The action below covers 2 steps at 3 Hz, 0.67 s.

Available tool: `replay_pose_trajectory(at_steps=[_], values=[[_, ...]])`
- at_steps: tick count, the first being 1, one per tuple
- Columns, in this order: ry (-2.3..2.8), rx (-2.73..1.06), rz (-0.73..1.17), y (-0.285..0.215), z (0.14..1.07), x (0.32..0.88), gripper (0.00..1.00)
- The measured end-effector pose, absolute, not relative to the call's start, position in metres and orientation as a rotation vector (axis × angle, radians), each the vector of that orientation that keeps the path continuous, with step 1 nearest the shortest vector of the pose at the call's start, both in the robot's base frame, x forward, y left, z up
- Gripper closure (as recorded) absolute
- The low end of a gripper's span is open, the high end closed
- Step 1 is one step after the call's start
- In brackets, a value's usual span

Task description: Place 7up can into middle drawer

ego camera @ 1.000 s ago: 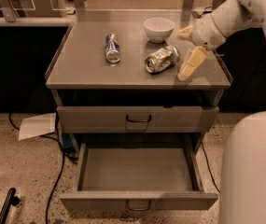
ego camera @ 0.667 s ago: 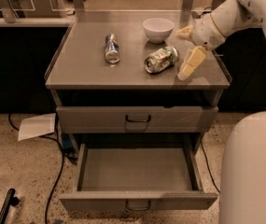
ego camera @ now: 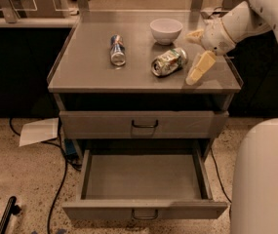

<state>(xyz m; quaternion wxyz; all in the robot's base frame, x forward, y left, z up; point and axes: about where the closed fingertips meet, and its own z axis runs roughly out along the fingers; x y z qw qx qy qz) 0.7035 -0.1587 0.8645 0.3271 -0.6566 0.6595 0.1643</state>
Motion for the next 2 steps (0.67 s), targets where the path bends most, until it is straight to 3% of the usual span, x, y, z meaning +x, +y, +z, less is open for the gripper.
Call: replay_pose_trajectory(at_steps=[2], values=[[1.616,-1.752,0.456,-0.143,0.847,0.745,0.00]])
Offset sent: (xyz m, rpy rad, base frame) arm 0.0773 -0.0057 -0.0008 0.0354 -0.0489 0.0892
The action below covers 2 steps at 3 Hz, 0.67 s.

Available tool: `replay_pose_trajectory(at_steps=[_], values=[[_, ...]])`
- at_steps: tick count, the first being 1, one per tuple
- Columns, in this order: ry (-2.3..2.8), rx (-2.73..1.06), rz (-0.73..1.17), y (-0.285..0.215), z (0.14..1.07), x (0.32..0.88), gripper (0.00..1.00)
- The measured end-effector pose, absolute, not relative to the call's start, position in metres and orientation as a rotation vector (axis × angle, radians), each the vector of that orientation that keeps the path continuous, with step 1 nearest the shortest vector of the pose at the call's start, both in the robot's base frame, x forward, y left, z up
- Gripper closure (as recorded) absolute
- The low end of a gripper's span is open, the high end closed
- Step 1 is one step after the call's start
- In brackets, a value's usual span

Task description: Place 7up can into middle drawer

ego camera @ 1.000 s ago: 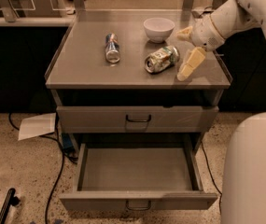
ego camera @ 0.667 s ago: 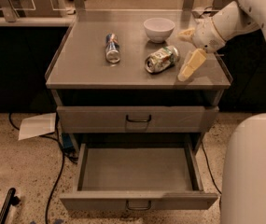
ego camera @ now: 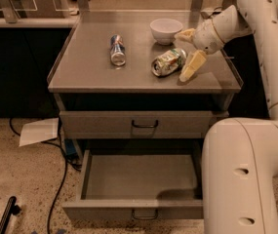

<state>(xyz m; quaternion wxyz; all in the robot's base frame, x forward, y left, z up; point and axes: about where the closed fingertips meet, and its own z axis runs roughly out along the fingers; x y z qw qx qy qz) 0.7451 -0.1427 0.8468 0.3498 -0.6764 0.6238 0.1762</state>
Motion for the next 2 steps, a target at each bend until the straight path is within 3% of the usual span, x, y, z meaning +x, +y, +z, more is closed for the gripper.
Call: replay_pose_trajectory(at_steps=[1,2], values=[[1.614,-1.752,0.456,-0.1425,0.8468,0.7454,0.00],[1.614,-1.752,0.456,-0.1425,0.8468,0.7455,0.19]])
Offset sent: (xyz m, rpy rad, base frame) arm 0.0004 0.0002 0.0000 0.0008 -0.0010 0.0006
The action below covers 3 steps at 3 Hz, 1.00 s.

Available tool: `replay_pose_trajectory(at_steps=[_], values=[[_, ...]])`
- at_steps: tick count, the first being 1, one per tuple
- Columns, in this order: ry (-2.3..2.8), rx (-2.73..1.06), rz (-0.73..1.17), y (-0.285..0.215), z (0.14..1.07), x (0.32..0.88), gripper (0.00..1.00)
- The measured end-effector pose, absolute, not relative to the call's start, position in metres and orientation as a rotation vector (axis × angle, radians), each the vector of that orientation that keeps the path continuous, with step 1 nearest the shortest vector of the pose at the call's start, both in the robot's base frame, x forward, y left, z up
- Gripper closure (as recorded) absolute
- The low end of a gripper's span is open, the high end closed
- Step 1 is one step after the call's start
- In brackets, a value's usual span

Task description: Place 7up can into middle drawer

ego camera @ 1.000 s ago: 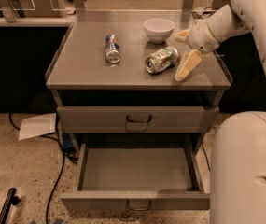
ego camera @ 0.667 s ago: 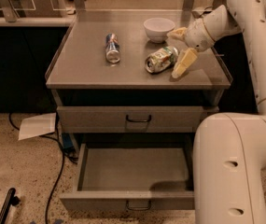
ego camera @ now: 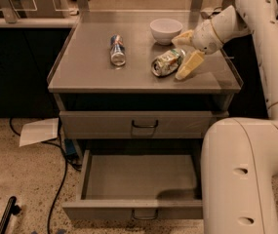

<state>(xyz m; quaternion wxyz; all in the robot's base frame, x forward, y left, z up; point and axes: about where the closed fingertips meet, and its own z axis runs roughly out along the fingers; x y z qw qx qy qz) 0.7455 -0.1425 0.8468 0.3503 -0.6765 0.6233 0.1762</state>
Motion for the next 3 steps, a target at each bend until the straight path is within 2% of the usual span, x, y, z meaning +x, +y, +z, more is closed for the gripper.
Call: replay_pose_trajectory(at_steps=[3], values=[[1.614,-1.752,0.456,-0.1425,0.8468,0.7455,0.89]])
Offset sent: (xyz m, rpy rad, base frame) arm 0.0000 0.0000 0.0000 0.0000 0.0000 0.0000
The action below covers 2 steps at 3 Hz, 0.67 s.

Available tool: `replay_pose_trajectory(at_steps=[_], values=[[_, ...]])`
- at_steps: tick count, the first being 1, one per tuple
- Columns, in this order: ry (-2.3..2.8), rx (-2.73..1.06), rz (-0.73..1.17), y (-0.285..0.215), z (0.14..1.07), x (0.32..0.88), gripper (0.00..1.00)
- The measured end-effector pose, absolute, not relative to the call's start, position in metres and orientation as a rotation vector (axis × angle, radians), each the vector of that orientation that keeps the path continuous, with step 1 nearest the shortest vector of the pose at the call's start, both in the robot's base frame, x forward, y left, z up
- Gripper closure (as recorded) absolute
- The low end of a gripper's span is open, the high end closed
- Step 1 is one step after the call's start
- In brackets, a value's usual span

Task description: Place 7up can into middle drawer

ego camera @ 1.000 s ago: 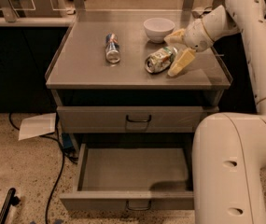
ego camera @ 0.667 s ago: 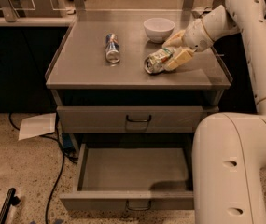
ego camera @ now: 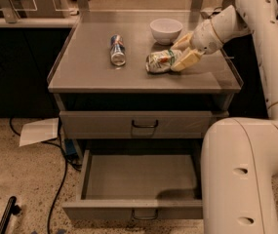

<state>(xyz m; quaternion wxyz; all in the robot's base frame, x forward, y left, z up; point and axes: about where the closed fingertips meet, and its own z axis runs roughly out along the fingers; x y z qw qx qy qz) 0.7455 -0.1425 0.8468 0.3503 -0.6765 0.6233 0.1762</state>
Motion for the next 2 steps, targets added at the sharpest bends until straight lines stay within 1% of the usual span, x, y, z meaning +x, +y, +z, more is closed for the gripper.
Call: replay_pose_trajectory(at_steps=[1,2], values=[[1.614,-1.752,0.456,-0.143,0.847,0.745,1.00],[1.615,-1.689,0.435,-0.156,0.864,0.738,1.00]])
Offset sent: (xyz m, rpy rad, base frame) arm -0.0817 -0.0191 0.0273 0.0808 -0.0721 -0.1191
